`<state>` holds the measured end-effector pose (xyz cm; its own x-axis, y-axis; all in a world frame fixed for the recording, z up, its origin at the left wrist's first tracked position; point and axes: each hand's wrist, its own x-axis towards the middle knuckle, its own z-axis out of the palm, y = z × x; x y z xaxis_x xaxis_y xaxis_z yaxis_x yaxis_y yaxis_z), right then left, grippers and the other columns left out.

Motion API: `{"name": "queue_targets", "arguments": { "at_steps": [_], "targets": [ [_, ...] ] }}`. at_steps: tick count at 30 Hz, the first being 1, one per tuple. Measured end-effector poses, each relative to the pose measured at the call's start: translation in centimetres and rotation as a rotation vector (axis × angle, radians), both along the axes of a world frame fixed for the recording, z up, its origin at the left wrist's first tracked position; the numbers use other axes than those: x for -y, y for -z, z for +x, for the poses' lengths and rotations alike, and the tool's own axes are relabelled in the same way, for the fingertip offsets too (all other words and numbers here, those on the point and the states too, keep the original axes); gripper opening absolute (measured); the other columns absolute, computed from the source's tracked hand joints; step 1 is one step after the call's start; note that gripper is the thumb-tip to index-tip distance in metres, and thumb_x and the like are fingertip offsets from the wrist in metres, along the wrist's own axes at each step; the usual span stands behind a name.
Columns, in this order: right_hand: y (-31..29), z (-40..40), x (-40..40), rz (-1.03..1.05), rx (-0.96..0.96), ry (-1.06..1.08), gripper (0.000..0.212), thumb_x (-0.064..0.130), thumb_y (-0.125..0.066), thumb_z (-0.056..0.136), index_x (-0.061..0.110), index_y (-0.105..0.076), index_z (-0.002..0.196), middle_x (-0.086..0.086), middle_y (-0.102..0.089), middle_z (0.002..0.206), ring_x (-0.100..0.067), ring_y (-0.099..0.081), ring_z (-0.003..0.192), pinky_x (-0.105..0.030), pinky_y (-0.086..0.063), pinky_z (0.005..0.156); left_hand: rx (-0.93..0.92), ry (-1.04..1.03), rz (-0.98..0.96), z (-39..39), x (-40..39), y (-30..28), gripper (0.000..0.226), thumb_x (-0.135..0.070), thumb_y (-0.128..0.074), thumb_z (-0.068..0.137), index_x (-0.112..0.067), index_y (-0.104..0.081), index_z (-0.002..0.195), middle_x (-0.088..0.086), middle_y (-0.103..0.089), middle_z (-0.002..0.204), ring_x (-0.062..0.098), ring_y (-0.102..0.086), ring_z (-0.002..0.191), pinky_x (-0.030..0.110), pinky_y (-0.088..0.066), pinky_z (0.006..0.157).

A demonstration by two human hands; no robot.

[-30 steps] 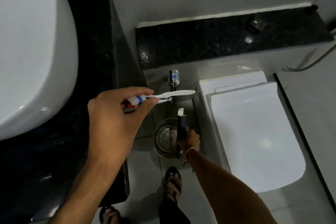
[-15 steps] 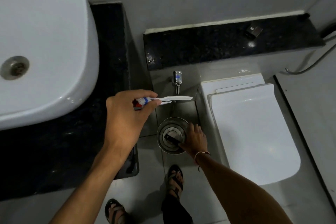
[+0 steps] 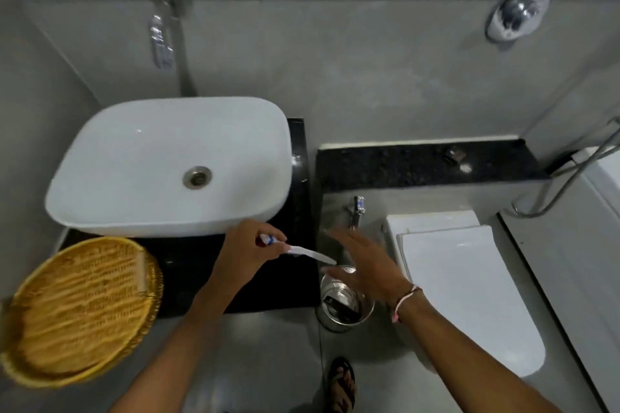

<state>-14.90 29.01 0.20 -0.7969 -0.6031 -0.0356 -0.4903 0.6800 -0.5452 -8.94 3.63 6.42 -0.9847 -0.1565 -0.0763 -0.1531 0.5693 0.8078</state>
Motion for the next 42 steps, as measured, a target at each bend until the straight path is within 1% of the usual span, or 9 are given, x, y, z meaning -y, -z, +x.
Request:
{"name": "queue_targets", "arguments": {
  "at_steps": [6,13,16,20,24,27,34,40,42],
  "targets": [
    [-6.7,3.1,8.4,0.021,0.008,-0.172,0.022,0.036,-0.073,0.086,0.027,-0.073,0.106,0.005,-0.077,0.095,-0.011,-0.070,0.082,-0.026,-0.055,0.073,0.028,0.063,-0.083,3.4,6.6,-4.4,0.013,-0.023,-0.089,0.071,-0.017,-0.083,0.081,0.005,-0.077,0.082,0.011,-0.071,0.077,0.015,-0.052,0.069],
    [-9.1,7.1,17.8,-0.027,0.192,-0.242,0.014,0.023,-0.079,0.083,0.017,-0.075,0.095,-0.003,-0.073,0.086,-0.014,-0.068,0.077,-0.036,-0.058,0.075,0.014,0.048,-0.074,9.4,15.5,-6.8,0.012,-0.021,-0.090,0.071,-0.018,-0.083,0.080,-0.009,-0.069,0.072,-0.001,-0.064,0.062,0.009,-0.047,0.056],
    [-9.5,9.0,21.4,-0.060,0.275,-0.262,0.008,0.017,-0.080,0.083,0.013,-0.074,0.082,-0.007,-0.068,0.074,-0.008,-0.058,0.067,-0.024,-0.049,0.067,0.004,0.003,0.004,11.8,18.6,-7.2,0.011,-0.015,-0.090,0.068,-0.020,-0.081,0.073,-0.001,-0.076,0.067,0.005,-0.071,0.060,0.014,-0.052,0.055],
    [-9.0,11.1,25.6,-0.076,0.336,-0.273,0.009,0.017,-0.080,0.083,0.009,-0.075,0.085,-0.006,-0.062,0.070,-0.003,-0.051,0.067,-0.018,-0.043,0.066,0.006,-0.036,0.028,14.6,22.6,-6.8,0.021,-0.019,-0.089,0.064,-0.026,-0.081,0.081,-0.026,-0.075,0.070,-0.004,-0.071,0.070,0.006,-0.050,0.061],
    [-8.1,11.9,28.7,-0.094,0.368,-0.251,0.010,0.018,-0.079,0.084,0.009,-0.076,0.087,0.003,-0.061,0.070,-0.002,-0.052,0.065,-0.019,-0.045,0.065,0.079,-0.228,0.072,17.0,27.0,-5.7,0.043,-0.025,-0.095,0.059,-0.032,-0.069,0.092,0.000,-0.078,0.079,0.008,-0.076,0.072,0.017,-0.057,0.057],
    [-7.8,12.1,31.2,-0.148,0.449,-0.200,0.015,0.014,-0.078,0.085,0.001,-0.075,0.093,-0.018,-0.074,0.082,-0.014,-0.067,0.071,-0.023,-0.056,0.068,0.090,-0.353,0.233,18.8,29.4,-4.5,0.042,-0.014,-0.091,0.069,-0.020,-0.060,0.098,0.013,-0.075,0.088,0.023,-0.078,0.070,0.028,-0.061,0.053],
    [-5.0,11.7,38.3,-0.097,0.579,-0.085,0.016,0.000,-0.069,0.090,-0.014,-0.062,0.084,-0.013,-0.061,0.073,0.002,-0.063,0.050,-0.014,-0.053,0.051,0.057,-0.474,0.101,20.2,31.6,-1.6,0.019,-0.012,-0.066,0.093,-0.024,-0.055,0.083,0.001,-0.066,0.078,0.017,-0.069,0.067,0.028,-0.053,0.058],
    [-2.6,10.9,42.5,-0.064,0.625,0.106,0.016,-0.002,-0.068,0.090,-0.011,-0.065,0.103,-0.026,-0.071,0.105,-0.037,-0.071,0.090,-0.046,-0.061,0.082,0.094,-0.583,0.206,19.7,31.7,-0.7,0.025,-0.018,-0.083,0.079,-0.023,-0.059,0.086,0.005,-0.072,0.086,0.012,-0.073,0.072,0.016,-0.052,0.051],
    [-2.2,10.5,43.3,-0.033,0.567,0.122,0.016,0.004,-0.069,0.090,-0.004,-0.069,0.104,-0.022,-0.072,0.111,-0.034,-0.070,0.103,-0.040,-0.056,0.095,0.109,-0.602,0.230,19.3,31.5,-0.4,0.034,-0.014,-0.088,0.071,-0.022,-0.058,0.084,0.004,-0.071,0.086,0.013,-0.071,0.080,0.020,-0.052,0.059]
  ]
}}
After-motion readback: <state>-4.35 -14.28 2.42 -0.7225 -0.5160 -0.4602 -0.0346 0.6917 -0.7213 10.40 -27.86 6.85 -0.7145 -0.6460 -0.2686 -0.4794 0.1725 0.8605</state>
